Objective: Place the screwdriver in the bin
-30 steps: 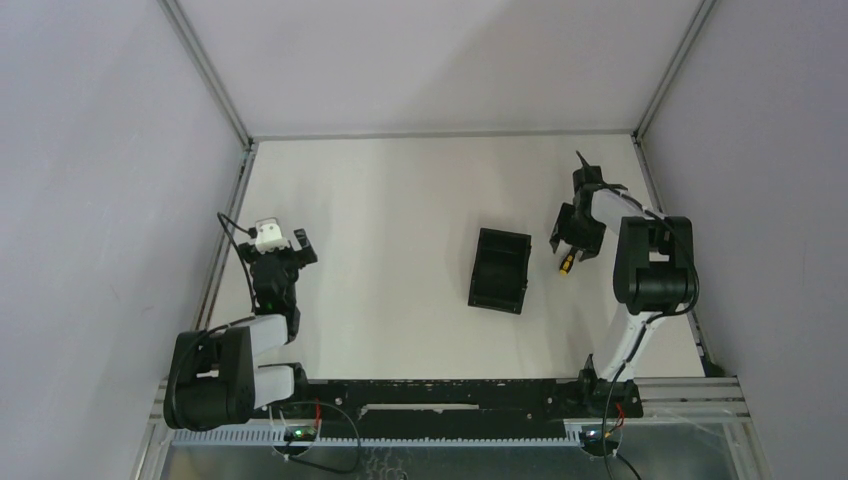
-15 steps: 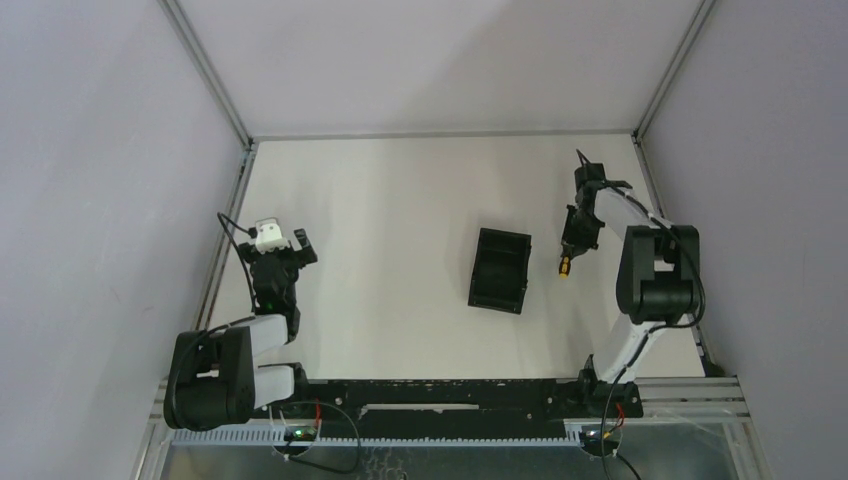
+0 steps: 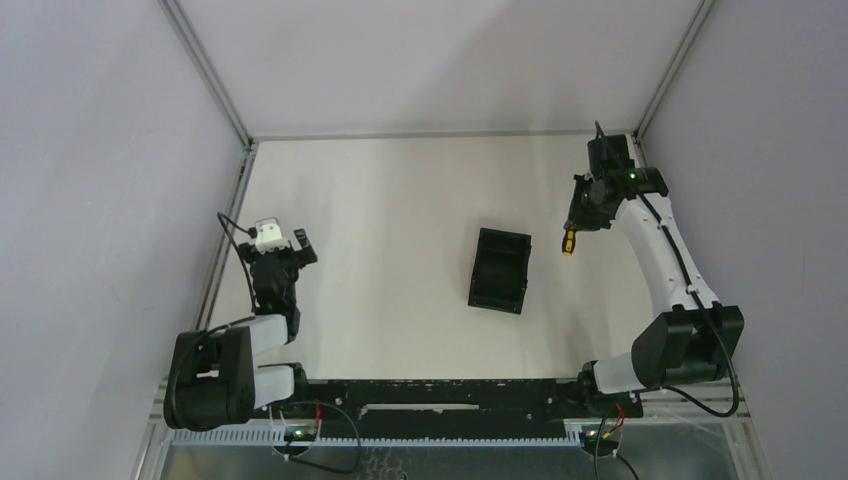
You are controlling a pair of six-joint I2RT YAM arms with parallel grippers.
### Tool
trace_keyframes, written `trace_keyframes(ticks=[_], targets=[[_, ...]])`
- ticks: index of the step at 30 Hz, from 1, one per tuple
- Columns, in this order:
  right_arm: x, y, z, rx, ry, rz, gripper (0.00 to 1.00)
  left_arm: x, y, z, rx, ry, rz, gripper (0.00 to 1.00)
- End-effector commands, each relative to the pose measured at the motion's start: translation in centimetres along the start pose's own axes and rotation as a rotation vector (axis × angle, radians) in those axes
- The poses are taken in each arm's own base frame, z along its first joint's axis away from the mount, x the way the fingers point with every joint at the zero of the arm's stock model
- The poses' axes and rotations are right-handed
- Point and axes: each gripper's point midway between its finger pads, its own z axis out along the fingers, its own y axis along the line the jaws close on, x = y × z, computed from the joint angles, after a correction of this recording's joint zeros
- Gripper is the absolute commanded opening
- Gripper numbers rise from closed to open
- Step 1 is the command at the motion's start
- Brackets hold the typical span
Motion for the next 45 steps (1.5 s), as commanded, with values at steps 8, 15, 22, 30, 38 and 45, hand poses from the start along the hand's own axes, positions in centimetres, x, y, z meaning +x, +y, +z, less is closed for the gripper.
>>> trace_keyframes(ticks=[8,15,22,30,38,45], targets=[[4.6,11.5,-1.5,-0.232,-0.063,-0.371,0.0,-3.3,-0.4,1.1,0.005,-0.09,-0.002,1.0],[7.5,13.5,1.6,-0.3,-0.027,-0.485,0.0,-3.3,-0.4,1.1,0.005,-0.089,-0.002,1.0],[9.7,13.1,6.8,-0.194,0.054,-0.587,0.0,-3.3,-0.4,1.1,0.005,-0.089,-0.002,1.0],[10.9,12.0,9.4,-0.112,0.113,-0.575,0.18,-3.3,-0.4,1.1,0.005,-0.09,-0.002,1.0],[9.8,12.1,7.2,-0.131,0.048,-0.555,0.47,-3.3,-0.4,1.1,0.005,-0.09,-0.002,1.0],[5.6,12.5,0.6,-0.239,-0.174,-0.44,0.95,-3.3,-0.4,1.1,0.005,-0.091,-0.002,1.0]])
